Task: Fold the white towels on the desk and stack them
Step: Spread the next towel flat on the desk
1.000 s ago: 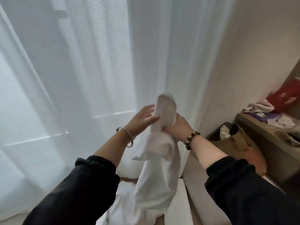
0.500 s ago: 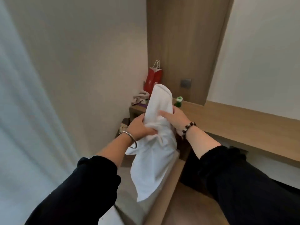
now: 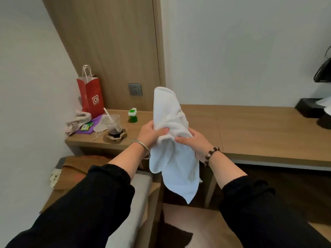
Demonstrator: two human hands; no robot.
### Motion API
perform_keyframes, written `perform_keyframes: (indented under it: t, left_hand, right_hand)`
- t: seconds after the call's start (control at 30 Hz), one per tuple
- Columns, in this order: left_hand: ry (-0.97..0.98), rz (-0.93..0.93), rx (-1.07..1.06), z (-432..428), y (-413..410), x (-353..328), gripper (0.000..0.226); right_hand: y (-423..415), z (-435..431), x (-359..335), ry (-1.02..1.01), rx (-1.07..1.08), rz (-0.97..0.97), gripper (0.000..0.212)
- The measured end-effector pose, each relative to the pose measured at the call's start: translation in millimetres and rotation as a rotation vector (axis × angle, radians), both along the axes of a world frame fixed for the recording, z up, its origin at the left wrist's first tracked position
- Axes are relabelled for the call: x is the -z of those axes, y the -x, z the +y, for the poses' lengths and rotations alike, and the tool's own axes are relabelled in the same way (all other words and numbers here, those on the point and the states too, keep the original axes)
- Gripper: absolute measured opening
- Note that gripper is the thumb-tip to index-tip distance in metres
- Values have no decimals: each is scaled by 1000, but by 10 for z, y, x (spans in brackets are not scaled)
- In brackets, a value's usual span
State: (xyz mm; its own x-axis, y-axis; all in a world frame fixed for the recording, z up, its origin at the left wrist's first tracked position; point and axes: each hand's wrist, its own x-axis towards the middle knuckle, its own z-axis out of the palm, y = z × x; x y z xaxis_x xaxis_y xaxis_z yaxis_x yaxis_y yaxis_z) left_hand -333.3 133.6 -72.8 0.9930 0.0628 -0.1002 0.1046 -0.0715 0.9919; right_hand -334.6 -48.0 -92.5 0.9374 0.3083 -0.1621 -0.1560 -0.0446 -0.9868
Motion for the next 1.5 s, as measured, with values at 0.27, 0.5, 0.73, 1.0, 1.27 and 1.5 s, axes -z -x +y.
perform_keyframes:
  t: [0.27,0.5,0.73,1.0,1.27,1.5]
  left_hand:
    - [-205,90,358,-482,-1288,-43,22]
    - [-834,-387,359,-723,-2407,-301,50]
    - [-1342,-1044,108,-1057,-3079,-317,41]
    - [-1445,-134,488,-1535,-3474,874,46]
    - [-1182,176,463,-2592,-3448,1592,59]
    - [-1249,199,416,-2769,-3488,2247,76]
  right_hand:
    - [-1205,-418,-83,362,371,-122,21]
    - [-2187,-844,-555,989,444,-466,18]
    - [-2745,-1369,-801,1411,463,-1089,34]
    - [-3383,-2341,389,1227,-114,-288,70]
    - [-3583,-3103,1418,1346,-371,-206,73]
    - [-3615,-3126,2213,1447,-344,-285,88]
